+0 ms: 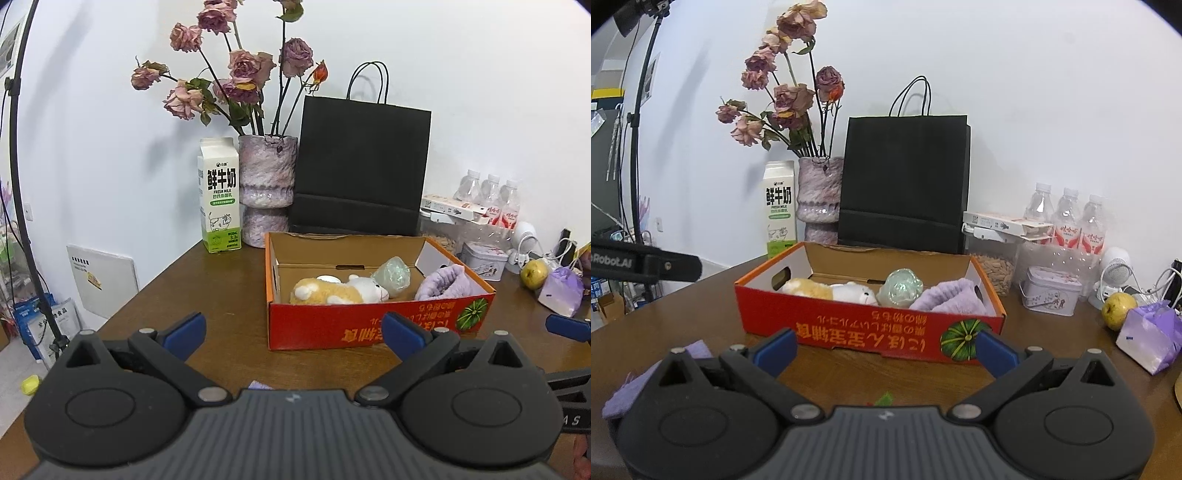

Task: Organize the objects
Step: 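Lift both grippers out of the box and back toward the table items, then grasp the black braided cable with the right gripper while the left gripper approaches the purple pouch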

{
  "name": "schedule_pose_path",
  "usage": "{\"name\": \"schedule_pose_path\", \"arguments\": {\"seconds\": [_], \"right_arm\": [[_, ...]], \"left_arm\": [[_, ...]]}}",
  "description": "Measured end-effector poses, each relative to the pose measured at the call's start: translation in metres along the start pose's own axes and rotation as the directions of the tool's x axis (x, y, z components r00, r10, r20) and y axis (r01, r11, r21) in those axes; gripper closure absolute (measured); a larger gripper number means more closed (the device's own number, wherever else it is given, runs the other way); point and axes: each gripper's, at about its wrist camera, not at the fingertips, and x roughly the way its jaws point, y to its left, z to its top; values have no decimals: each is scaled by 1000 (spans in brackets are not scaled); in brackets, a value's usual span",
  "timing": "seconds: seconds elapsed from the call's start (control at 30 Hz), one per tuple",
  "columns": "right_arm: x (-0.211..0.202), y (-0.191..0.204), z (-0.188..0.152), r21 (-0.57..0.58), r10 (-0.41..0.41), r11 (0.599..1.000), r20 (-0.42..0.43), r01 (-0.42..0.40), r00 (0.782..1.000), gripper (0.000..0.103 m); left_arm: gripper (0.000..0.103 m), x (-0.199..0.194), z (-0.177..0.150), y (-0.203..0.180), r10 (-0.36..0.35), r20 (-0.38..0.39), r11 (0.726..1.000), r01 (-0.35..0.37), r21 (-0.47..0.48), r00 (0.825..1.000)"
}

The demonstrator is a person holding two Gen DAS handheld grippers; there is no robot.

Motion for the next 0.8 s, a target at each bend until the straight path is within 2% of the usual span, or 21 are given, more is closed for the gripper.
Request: {"name": "schedule_pose_path", "arguments": {"seconds": [0.27, 0.8], "right_arm": [[-18, 2, -9, 7, -12, 1000, 4, 12, 1000, 0], [-49, 29, -35, -31, 10, 999, 9, -10, 1000, 0]], "left_arm": [[0, -16, -15, 16, -35, 16, 999, 35, -14, 999], [0, -37, -47, 47, -27, -6, 1000, 27, 7, 1000]]}}
